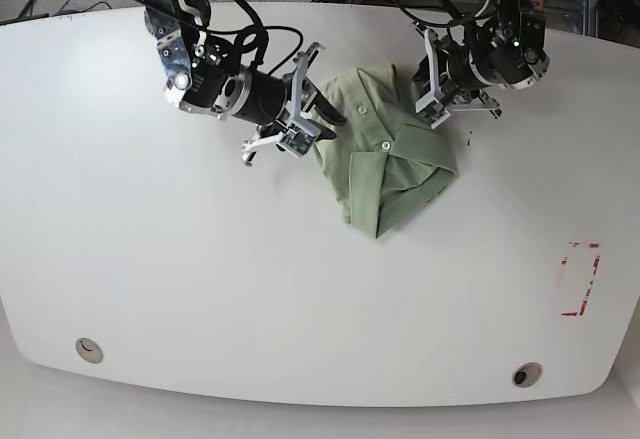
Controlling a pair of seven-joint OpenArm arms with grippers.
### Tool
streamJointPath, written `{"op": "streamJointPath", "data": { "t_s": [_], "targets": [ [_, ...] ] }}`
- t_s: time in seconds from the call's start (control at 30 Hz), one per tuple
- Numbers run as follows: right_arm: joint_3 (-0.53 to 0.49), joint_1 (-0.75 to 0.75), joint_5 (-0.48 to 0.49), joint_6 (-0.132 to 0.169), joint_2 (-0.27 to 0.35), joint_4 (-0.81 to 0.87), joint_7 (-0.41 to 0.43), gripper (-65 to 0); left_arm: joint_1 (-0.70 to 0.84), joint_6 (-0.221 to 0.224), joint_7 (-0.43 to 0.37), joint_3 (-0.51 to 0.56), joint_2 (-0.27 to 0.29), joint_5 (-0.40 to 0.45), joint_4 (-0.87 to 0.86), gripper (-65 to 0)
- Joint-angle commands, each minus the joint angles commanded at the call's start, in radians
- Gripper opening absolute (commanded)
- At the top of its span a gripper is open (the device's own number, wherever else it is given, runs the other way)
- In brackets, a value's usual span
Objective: Layout the t-shirt on the table in an organized manner, then fold the t-shirt properly
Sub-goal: 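Grasp the folded shirt with the left gripper and release the right gripper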
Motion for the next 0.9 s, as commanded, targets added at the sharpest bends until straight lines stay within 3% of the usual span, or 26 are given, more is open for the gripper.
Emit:
{"op": "streamJointPath", "data": {
  "t_s": [0.13,0.33,0.53,0.73,0.9],
  "targets": [
    [0.000,0.060,0.000,0.000,-0.003,-0.092,0.014,-52.6,0.011,0.000,-0.002,0.000,0.005,0.000,-0.002,-54.6],
    [0.000,0.098,0.000,0.000,-0.002,-0.222,0.149,-52.6,0.008,0.000,-0.012,0.000,0.005,0.005,-0.006,-54.6],
    [0.000,0.147,0.000,0.000,0.000,-0.350,0.216,-52.6,-0.023,0.000,-0.061,-0.002,-0.015,0.009,-0.011,-54.6],
    [0.000,0.150,-0.002,0.000,0.002,-0.416,0.273,-52.6,-0.057,0.000,-0.115,-0.005,-0.054,0.084,-0.048,-54.6],
    [-0.002,0.110,-0.037,0.000,0.006,-0.427,0.278,-52.6,-0.089,0.000,-0.158,-0.077,-0.074,0.157,-0.120,-54.6]
  ]
}}
